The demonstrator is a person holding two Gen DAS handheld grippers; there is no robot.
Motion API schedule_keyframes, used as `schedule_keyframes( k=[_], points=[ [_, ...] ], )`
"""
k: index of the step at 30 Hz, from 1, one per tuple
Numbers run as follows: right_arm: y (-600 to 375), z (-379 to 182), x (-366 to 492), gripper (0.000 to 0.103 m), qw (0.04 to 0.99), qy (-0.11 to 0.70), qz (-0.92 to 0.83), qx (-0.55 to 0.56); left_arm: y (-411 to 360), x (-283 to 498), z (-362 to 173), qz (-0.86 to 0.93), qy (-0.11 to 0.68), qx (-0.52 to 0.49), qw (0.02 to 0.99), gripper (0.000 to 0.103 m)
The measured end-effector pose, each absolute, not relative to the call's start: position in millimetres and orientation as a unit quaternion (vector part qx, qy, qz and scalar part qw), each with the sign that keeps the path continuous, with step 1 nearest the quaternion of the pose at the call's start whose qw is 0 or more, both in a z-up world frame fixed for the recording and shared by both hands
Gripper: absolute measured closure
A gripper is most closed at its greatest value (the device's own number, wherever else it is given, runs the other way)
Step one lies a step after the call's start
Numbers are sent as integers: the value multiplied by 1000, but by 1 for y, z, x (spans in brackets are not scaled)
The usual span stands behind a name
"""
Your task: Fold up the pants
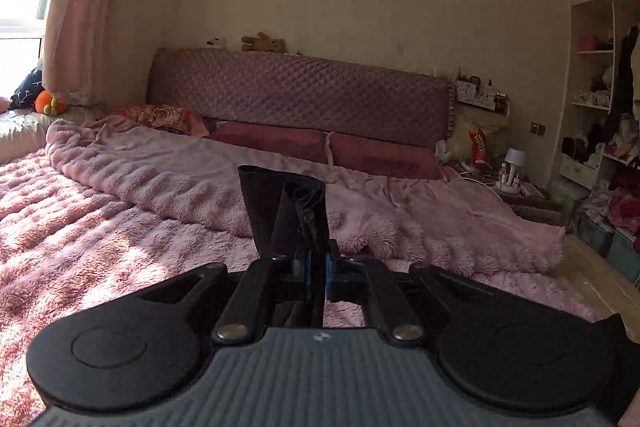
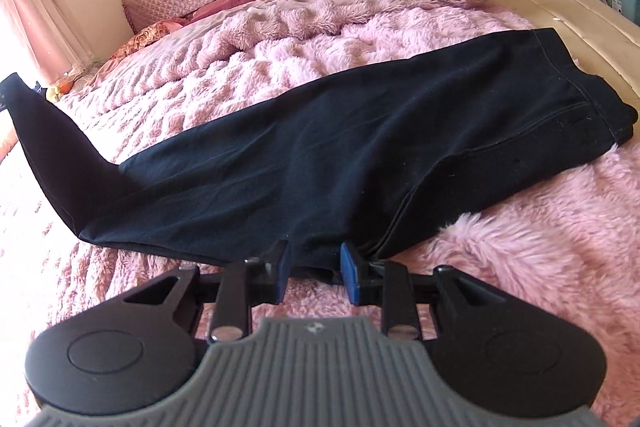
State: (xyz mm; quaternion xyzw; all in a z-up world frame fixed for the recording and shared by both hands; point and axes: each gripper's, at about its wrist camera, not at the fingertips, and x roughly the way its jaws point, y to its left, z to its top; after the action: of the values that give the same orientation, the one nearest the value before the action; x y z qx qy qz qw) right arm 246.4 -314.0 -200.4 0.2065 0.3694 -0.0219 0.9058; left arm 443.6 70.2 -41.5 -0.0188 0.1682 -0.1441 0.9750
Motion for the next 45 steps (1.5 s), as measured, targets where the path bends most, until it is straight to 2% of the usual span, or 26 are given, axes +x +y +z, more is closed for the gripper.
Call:
schedule_keyframes(
  k=[4,9,15,18,19,20,22,23,27,32,33,34,36,41,45],
  points=[
    [-325,-202,242,79,905,361,-23,222,-7,437,-70,-182,188,53,964,97],
    [-331,-206,237,78,903,361,-21,234,-83,410,-142,-224,242,129,935,97],
    [-331,-209,239,78,902,360,-12,237,-112,382,-210,-247,319,173,899,96],
    [-329,-210,240,78,902,362,-5,236,-107,383,-214,-267,344,152,887,81],
    [-328,-211,241,78,902,363,-1,235,-107,383,-213,-277,352,144,882,74],
    [-326,-211,242,78,901,365,1,233,-106,384,-212,-289,359,134,877,59],
    [-322,-210,245,74,902,367,4,229,-101,386,-207,-326,369,102,864,39],
    [-321,-209,247,72,902,367,5,227,-97,385,-203,-342,372,88,858,36],
    [-314,-200,261,71,904,364,24,225,-72,382,-180,-358,358,76,859,35],
    [-287,-187,296,71,913,350,59,201,-25,397,-165,-293,348,118,883,36],
    [-280,-187,304,75,913,352,68,197,-8,402,-164,-268,348,125,890,37],
    [-272,-188,314,85,912,354,79,194,4,409,-165,-250,352,122,894,39],
    [-251,-190,334,94,909,357,105,187,24,421,-169,-221,356,108,901,44],
    [-195,-203,378,98,902,365,146,177,57,438,-191,-201,376,63,902,51],
    [-175,-226,406,100,892,394,128,183,64,435,-205,-209,374,62,902,52]
  ],
)
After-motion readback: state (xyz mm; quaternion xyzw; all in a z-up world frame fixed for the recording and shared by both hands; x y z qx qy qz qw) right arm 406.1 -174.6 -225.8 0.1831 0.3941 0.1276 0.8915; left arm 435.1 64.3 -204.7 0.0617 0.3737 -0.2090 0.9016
